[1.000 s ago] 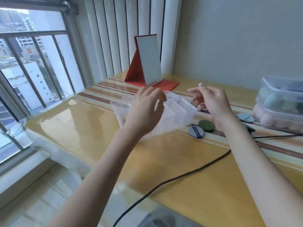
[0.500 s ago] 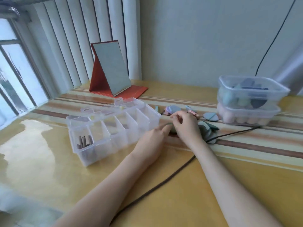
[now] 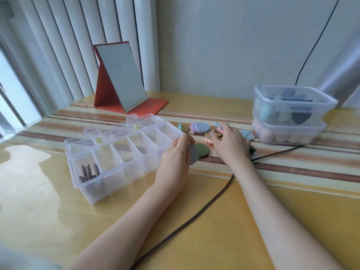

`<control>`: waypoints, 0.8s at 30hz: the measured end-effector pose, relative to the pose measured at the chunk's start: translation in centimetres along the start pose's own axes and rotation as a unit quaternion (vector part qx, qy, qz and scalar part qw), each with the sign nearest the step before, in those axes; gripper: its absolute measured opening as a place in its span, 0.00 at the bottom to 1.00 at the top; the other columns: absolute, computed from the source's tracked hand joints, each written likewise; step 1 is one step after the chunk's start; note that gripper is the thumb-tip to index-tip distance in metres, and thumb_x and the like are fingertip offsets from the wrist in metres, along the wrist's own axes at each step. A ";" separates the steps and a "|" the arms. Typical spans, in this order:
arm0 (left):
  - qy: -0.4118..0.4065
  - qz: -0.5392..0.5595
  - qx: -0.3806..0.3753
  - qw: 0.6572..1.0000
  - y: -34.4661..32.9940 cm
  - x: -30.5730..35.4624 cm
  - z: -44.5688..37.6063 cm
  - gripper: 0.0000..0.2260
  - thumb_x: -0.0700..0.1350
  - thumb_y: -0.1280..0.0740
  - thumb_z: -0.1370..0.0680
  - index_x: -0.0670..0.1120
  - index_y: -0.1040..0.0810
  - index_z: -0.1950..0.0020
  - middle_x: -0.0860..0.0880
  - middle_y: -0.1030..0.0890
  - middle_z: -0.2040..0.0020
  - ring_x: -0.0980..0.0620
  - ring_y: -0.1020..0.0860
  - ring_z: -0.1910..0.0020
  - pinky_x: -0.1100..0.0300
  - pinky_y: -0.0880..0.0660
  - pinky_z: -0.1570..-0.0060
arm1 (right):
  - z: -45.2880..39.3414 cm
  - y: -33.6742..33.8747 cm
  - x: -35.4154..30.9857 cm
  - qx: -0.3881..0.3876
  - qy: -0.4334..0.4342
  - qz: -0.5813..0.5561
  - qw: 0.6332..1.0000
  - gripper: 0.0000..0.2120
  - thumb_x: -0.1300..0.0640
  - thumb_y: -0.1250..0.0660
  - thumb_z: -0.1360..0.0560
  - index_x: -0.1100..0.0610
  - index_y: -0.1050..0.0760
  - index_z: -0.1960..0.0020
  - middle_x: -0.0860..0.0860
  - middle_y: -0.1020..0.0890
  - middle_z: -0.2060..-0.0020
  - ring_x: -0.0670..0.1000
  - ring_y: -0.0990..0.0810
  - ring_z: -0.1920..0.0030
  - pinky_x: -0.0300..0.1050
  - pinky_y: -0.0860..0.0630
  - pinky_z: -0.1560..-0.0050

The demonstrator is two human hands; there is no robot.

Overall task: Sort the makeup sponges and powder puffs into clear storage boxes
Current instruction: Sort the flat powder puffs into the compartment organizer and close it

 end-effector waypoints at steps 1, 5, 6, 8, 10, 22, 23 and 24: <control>0.001 0.001 -0.002 1.000 -0.1 -0.1 0.0 0.11 0.33 0.43 0.23 0.45 0.29 0.46 0.44 0.24 0.55 0.41 0.27 0.60 0.50 0.28 0.62 | 0.0 0.1 0.0 0.007 0.005 -0.006 1.000 0.18 0.46 0.42 0.21 0.52 0.32 0.34 0.54 0.23 0.42 0.58 0.27 0.40 0.54 0.35 0.43; 0.001 0.013 -0.013 1.000 -0.3 -0.4 -0.1 0.10 0.34 0.43 0.23 0.45 0.29 0.47 0.45 0.23 0.54 0.42 0.27 0.59 0.50 0.27 0.61 | -1.2 0.6 0.2 0.006 -0.020 -0.088 0.996 0.14 0.44 0.37 0.24 0.52 0.32 0.47 0.51 0.23 0.50 0.56 0.24 0.49 0.50 0.28 0.52; 0.000 0.016 -0.016 1.000 -0.3 -0.5 -0.1 0.09 0.34 0.43 0.23 0.46 0.29 0.47 0.45 0.23 0.53 0.42 0.27 0.59 0.50 0.26 0.61 | -1.4 0.7 0.1 -0.007 -0.024 -0.117 0.993 0.15 0.42 0.36 0.25 0.52 0.32 0.48 0.50 0.22 0.51 0.55 0.24 0.50 0.50 0.26 0.53; 0.000 0.019 -0.020 1.000 -0.4 -0.6 -0.2 0.09 0.35 0.43 0.23 0.46 0.29 0.47 0.45 0.23 0.53 0.42 0.26 0.59 0.50 0.26 0.61 | -1.8 0.7 -0.2 -0.045 -0.032 -0.128 0.990 0.18 0.41 0.36 0.25 0.52 0.31 0.43 0.49 0.21 0.50 0.54 0.23 0.50 0.50 0.24 0.52; -0.004 0.024 -0.016 1.000 -0.5 -0.7 -0.2 0.09 0.36 0.43 0.23 0.46 0.28 0.48 0.46 0.23 0.54 0.43 0.26 0.60 0.53 0.28 0.62 | -2.1 0.5 -0.4 -0.057 -0.015 -0.114 0.992 0.14 0.45 0.37 0.23 0.52 0.27 0.42 0.49 0.20 0.51 0.56 0.23 0.49 0.48 0.25 0.52; -0.017 -0.004 -0.054 0.998 -0.6 -1.0 -0.3 0.13 0.37 0.43 0.23 0.50 0.29 0.42 0.46 0.21 0.50 0.42 0.24 0.57 0.50 0.24 0.60 | -1.8 0.4 -1.7 -0.160 0.031 -0.256 0.953 0.21 0.49 0.43 0.18 0.65 0.22 0.44 0.62 0.18 0.52 0.51 0.26 0.58 0.41 0.35 0.62; -0.016 -0.009 -0.064 0.998 -0.6 -1.0 -0.3 0.15 0.36 0.43 0.23 0.52 0.29 0.41 0.46 0.22 0.50 0.42 0.24 0.56 0.50 0.24 0.59 | -1.8 0.6 -1.7 -0.146 0.031 -0.257 0.955 0.18 0.51 0.43 0.18 0.61 0.20 0.44 0.58 0.17 0.51 0.52 0.23 0.56 0.40 0.32 0.62; -0.014 -0.012 -0.074 0.997 -0.6 -1.0 -0.4 0.18 0.36 0.43 0.24 0.53 0.29 0.39 0.46 0.22 0.49 0.42 0.24 0.55 0.49 0.23 0.59 | -2.0 0.8 -1.7 -0.127 0.032 -0.255 0.958 0.15 0.53 0.43 0.18 0.57 0.19 0.43 0.54 0.17 0.51 0.52 0.21 0.53 0.39 0.31 0.61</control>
Point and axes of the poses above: each hand's wrist, its own z-axis away from the middle knuckle, its own y-axis out of the back of the hand, x = y × z, the point moved 1 cm from there along -z, towards the middle knuckle
